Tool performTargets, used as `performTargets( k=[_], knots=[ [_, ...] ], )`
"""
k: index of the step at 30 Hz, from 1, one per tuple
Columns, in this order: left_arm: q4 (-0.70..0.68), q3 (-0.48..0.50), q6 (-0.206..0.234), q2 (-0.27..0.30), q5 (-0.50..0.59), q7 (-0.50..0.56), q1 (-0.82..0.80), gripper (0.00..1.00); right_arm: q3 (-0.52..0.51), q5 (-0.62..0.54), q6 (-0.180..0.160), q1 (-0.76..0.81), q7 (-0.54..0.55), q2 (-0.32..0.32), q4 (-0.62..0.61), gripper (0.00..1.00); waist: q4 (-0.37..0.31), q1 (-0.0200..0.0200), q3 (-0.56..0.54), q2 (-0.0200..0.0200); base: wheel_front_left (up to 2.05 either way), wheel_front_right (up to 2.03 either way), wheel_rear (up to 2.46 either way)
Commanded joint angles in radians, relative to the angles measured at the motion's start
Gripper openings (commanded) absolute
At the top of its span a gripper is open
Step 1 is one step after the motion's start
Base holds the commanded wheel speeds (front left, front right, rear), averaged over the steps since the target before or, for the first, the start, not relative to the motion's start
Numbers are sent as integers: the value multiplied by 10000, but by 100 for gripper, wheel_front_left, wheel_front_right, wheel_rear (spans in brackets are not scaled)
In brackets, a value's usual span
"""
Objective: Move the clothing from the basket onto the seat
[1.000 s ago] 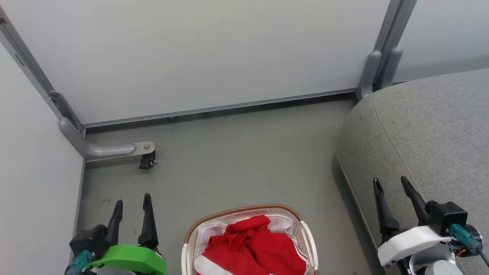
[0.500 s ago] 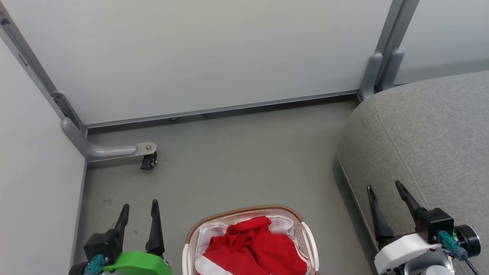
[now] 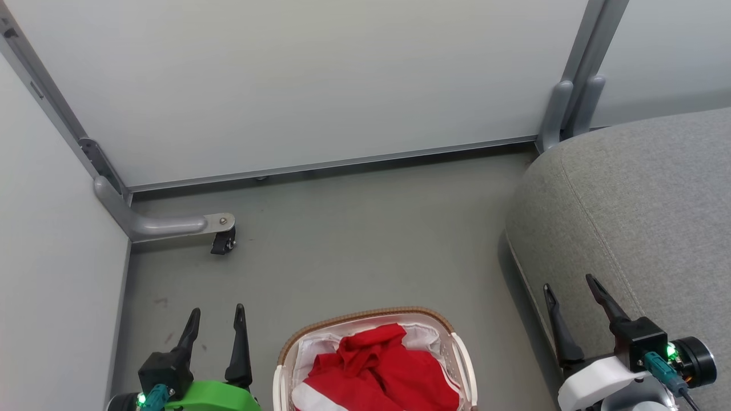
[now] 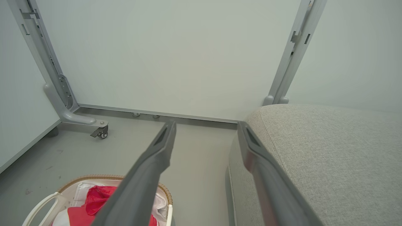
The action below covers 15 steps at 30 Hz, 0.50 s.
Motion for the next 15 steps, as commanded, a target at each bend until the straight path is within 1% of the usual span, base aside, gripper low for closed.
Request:
performTargets(
  k=[1, 15],
  knots=[
    [32, 22, 34, 64, 1, -4, 153, 100, -21, -42, 1, 65, -53, -56, 14, 100, -7, 0, 8, -1, 0, 0, 0],
    [115, -3, -15, 64, 28, -4, 74, 100, -76, -29, -1, 0, -53, -56, -29, 100, -25, 0, 61, -1, 0, 0, 0]
  ],
)
